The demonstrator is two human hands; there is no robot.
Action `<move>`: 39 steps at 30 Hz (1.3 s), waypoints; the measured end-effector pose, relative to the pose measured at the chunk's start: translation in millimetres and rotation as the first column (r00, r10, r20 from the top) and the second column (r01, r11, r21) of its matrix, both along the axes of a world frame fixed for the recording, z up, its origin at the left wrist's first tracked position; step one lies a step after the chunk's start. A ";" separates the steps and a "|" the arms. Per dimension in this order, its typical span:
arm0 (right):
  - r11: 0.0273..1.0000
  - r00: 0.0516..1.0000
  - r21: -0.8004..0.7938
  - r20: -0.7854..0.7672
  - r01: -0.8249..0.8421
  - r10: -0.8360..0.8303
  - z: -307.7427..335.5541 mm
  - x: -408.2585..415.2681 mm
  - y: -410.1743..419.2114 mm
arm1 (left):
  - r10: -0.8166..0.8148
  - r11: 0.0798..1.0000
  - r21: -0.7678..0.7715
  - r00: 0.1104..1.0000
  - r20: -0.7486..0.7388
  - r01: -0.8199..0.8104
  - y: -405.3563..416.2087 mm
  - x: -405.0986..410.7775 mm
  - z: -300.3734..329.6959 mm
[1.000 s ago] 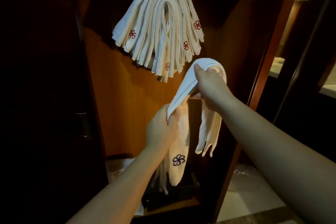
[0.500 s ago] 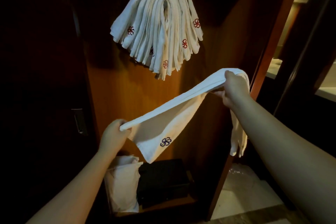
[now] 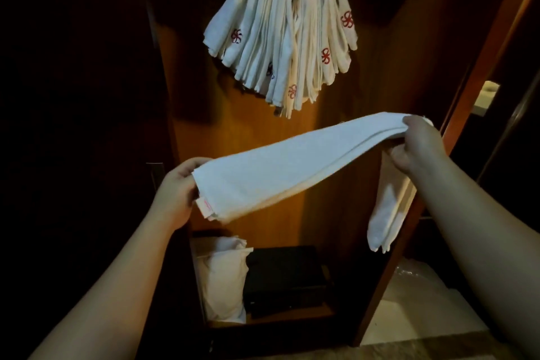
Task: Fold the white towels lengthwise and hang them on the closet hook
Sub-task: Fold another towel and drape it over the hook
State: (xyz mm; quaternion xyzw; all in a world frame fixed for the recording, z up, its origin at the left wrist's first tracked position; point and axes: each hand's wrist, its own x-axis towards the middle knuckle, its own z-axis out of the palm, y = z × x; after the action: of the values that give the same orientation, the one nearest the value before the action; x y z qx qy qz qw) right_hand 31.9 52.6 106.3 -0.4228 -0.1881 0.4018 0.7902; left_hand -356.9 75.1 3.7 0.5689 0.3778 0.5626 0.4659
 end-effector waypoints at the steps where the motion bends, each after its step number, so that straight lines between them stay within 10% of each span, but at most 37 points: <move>1: 1.000 1.000 -0.004 -0.003 -0.014 0.014 -6.6 0.7 1.8 | -0.003 1.000 -0.003 0.998 0.063 0.004 -1.1 -1.7 2.1; 18: 0.951 0.950 -0.014 -0.056 -0.308 0.307 -37.0 -3.7 -2.3 | 0.034 0.967 -0.228 0.833 0.552 0.112 7.8 -17.6 -35.0; 28: 0.952 0.925 0.127 -0.231 -0.280 0.302 -21.3 -19.4 -4.2 | 0.022 0.844 -0.520 0.961 0.277 0.131 17.7 9.3 -83.9; 39: 0.931 0.930 0.068 -0.064 -0.358 0.362 -1.7 -77.1 -0.4 | -0.003 0.735 -0.674 0.994 -0.112 -0.074 -9.3 64.3 -129.0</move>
State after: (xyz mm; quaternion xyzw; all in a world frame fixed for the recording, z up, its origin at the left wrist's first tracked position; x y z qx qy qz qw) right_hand -45.2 52.2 104.6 -0.3437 -0.2435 0.5500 0.7212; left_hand -292.5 65.8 -125.3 0.3823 0.5913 0.3648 0.6093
